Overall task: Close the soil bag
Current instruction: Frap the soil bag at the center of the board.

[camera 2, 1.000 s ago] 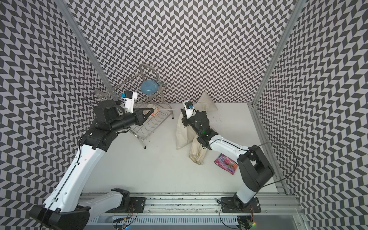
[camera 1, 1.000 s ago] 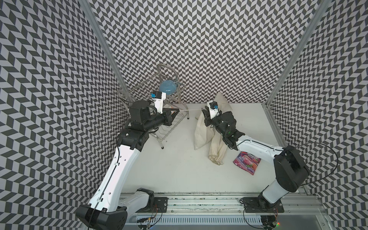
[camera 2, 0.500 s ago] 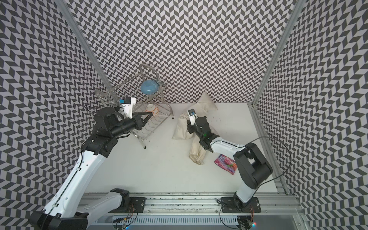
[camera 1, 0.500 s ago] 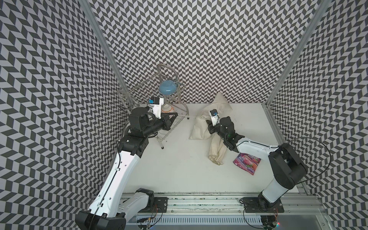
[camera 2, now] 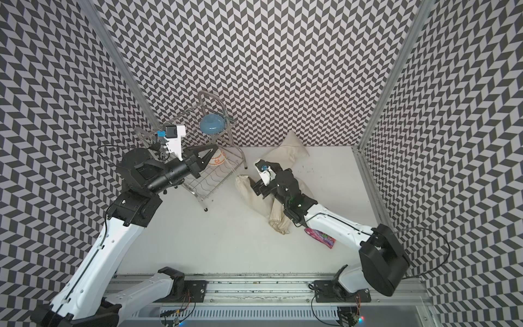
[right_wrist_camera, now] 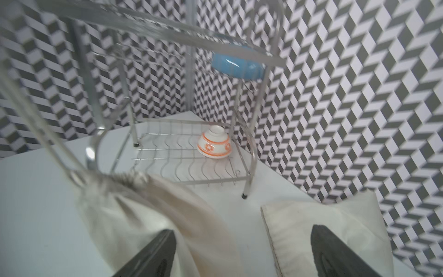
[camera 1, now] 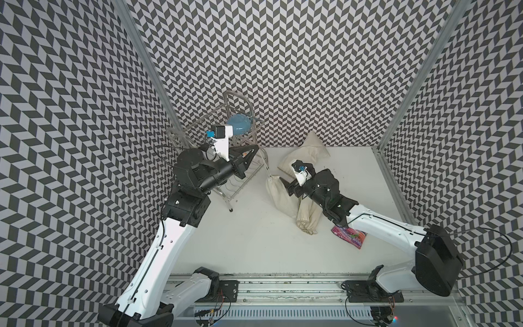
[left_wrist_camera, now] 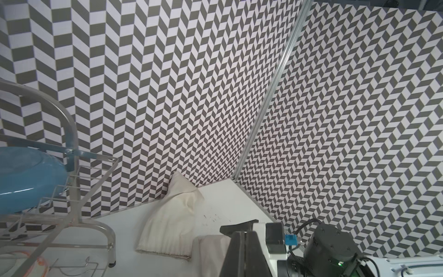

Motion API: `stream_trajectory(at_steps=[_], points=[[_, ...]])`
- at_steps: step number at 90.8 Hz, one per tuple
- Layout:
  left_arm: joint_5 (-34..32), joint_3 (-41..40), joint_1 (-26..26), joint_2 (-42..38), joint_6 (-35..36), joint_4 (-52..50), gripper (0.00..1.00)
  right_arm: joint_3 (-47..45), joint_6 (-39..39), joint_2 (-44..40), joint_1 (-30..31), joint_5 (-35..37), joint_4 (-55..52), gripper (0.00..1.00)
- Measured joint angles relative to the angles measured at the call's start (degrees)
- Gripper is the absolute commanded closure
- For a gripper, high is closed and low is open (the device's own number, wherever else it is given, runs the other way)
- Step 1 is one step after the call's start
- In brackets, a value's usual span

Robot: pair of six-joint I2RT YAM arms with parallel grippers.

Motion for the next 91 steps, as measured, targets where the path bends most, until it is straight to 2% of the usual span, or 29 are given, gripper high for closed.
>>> stream_trajectory(at_steps=[27, 32, 35, 44, 54, 63, 77, 91], points=[[-0.74, 0.94, -0.15, 0.22, 0.04, -0.04, 1.00, 7.02, -1.75, 1.29, 5.09, -10.75, 0.61, 0.08], [-0.92, 1.09, -0.20, 0.22, 0.04, -0.07, 1.00, 7.04, -1.60, 1.29, 5.62, -12.39, 0.50, 0.12], [-0.96, 1.09, -0.28, 0.22, 0.04, -0.07, 1.00, 7.04, -1.36, 1.31, 5.79, -13.11, 0.50, 0.17], [-1.01, 1.09, -0.39, 0.22, 0.04, -0.07, 1.00, 7.76, -0.55, 1.88, 6.27, -13.38, 0.48, 0.41], [-1.05, 1.09, -0.48, 0.15, 0.07, -0.07, 1.00, 11.08, 0.44, 5.07, 6.27, -9.27, 0.50, 0.69], [-1.11, 1.46, -0.48, 0.07, 0.26, -0.70, 1.00, 13.53, 0.94, 8.57, 5.99, -3.91, -0.20, 0.83], [-3.50, 4.87, -0.02, 0.13, 1.60, -9.11, 1.00, 14.73, 2.01, 12.57, 4.20, 2.40, -0.48, 0.84], [-6.43, 6.62, 2.01, 0.15, 2.51, -16.52, 1.00, 10.75, 3.65, 12.52, 0.13, 4.72, 2.69, 0.75]])
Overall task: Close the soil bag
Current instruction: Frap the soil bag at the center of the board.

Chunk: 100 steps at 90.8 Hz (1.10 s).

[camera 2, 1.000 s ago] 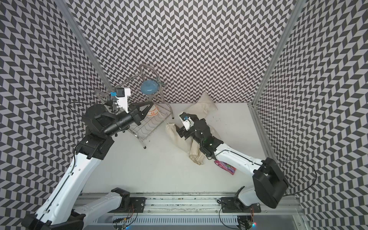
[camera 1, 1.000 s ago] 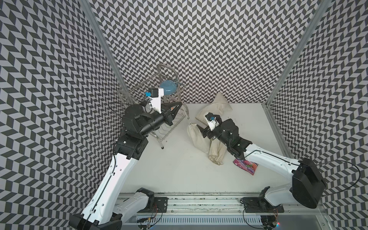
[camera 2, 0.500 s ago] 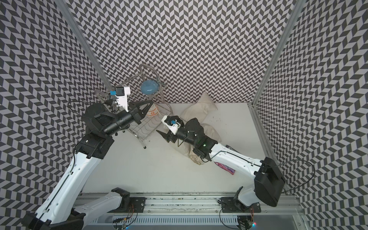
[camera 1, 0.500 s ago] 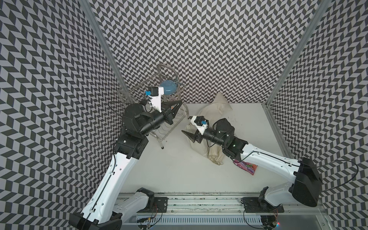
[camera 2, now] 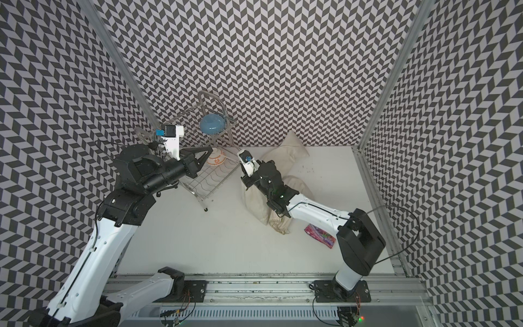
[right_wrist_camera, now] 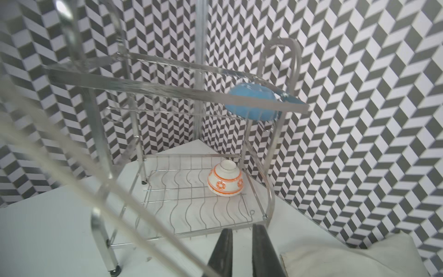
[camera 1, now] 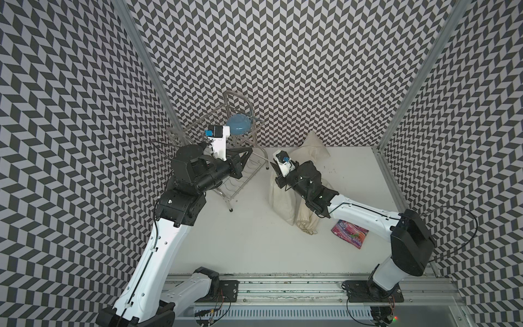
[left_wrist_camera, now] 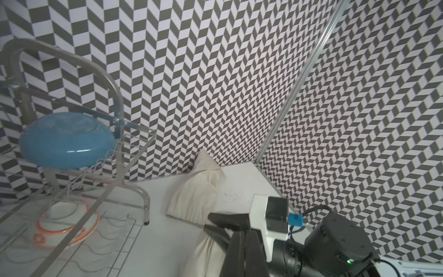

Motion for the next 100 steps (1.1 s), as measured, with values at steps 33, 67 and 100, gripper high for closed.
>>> stream_trajectory(at_steps=[33, 67, 100], points=[[-6.73, -0.79, 0.55, -4.11, 0.90, -2.97, 1.00, -6.19, 2.69, -0.09, -5.99, 0.46, -5.18, 0.81], [-22.18, -30.36, 3.61, -21.86, -2.56, 5.84, 1.00, -6.32, 4.20, -2.10, 3.04, -8.74, -15.15, 0.39], [-36.65, -36.68, 3.91, -26.93, -0.81, 3.58, 0.26, -20.70, 14.08, -26.10, -0.44, -2.60, -20.83, 0.00]])
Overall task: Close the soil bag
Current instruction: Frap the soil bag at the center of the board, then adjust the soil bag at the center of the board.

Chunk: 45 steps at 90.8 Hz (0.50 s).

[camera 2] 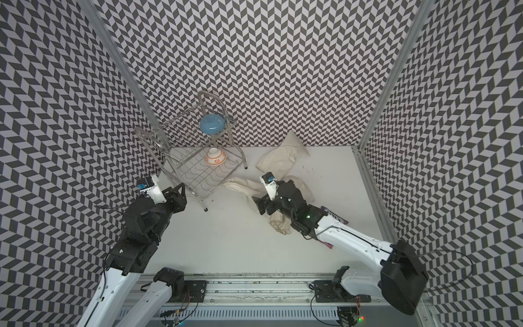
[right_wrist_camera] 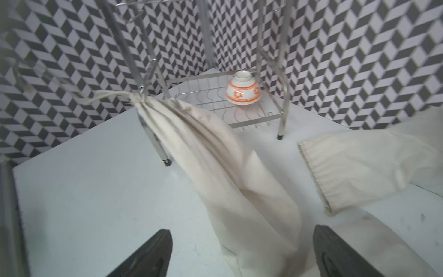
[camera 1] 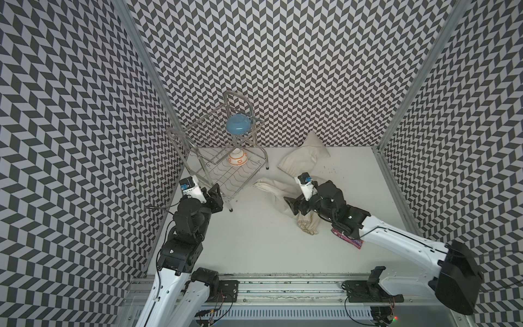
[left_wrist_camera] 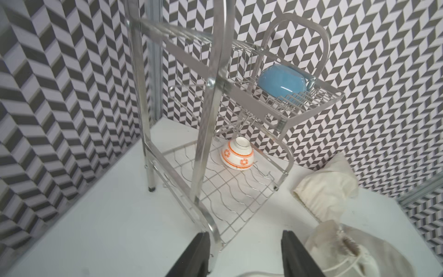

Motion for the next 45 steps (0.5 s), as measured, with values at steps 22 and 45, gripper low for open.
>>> stream_trajectory(at_steps=[22, 45], points=[[6.05, 10.08, -1.44, 3.28, 5.27, 0.07, 0.00, -16.02, 11.02, -6.97, -14.86, 3.23, -0.74, 0.00], [13.99, 6.05, -19.45, 10.54, 5.33, 7.43, 0.00, -18.93, 16.13, 2.51, -18.16, -6.56, 3.13, 0.24]])
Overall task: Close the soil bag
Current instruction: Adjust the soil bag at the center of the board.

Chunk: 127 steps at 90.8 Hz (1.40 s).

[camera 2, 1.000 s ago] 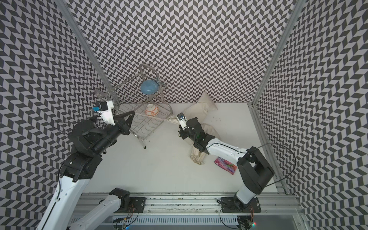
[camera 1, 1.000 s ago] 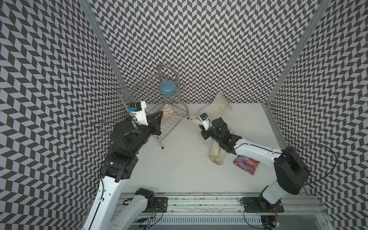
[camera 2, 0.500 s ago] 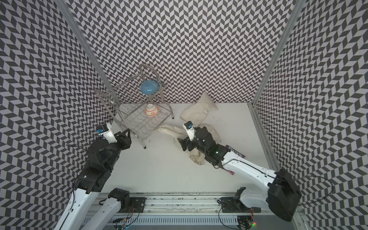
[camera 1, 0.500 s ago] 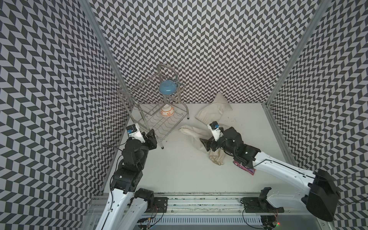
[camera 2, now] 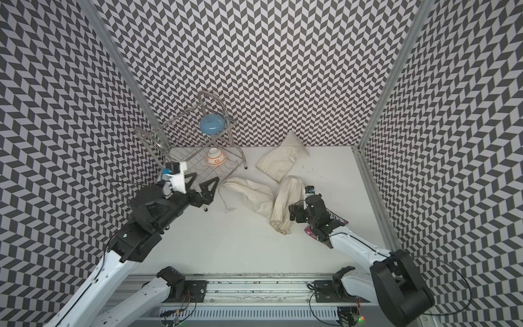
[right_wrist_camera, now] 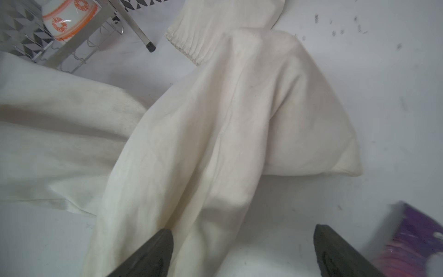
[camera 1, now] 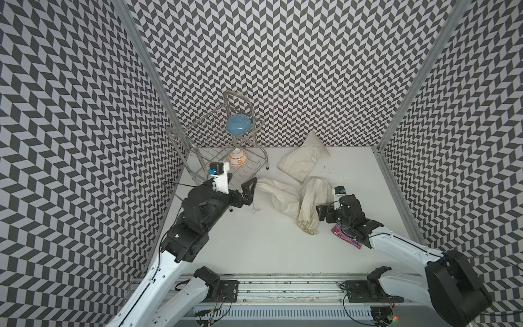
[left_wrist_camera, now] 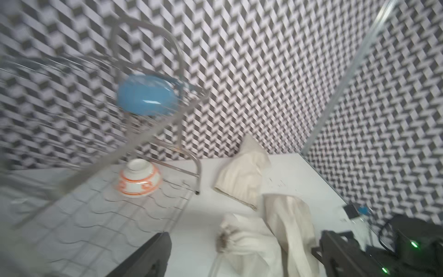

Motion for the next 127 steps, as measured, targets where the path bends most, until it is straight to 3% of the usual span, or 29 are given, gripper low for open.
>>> stream_trajectory(at_steps=[16, 28, 44, 58, 84, 106, 127], points=[[-0.74, -6.60, -12.33, 7.37, -1.42, 5.31, 0.03, 0.50, 1.22, 7.34, -0.02, -8.59, 4.66, 0.78], [-1.70, -9.77, -15.37, 10.60, -2.95, 10.45, 0.03, 2.38, 2.32, 5.86, 0.17, -12.96, 6.54, 0.96], [-2.25, -14.97, -15.82, 10.25, -4.90, 16.61, 0.08, 8.52, 3.13, 1.40, 0.35, -14.99, 9.18, 0.99], [-2.25, -16.52, -15.82, 10.47, -5.88, 20.41, 0.23, 11.23, 4.02, 0.83, 0.76, -16.15, 10.93, 0.98], [0.96, -21.68, -15.82, 16.79, -10.16, 33.66, 0.41, 11.87, 5.62, 2.67, 2.16, -17.51, 13.05, 0.99], [3.10, -26.10, -16.09, 24.24, -11.32, 45.53, 0.43, 11.87, 6.60, 3.74, 2.29, -17.70, 14.38, 0.98], [3.30, -26.32, -16.98, 30.47, -10.08, 55.78, 0.52, 11.98, 7.26, 4.66, 2.29, -17.99, 15.58, 0.98]])
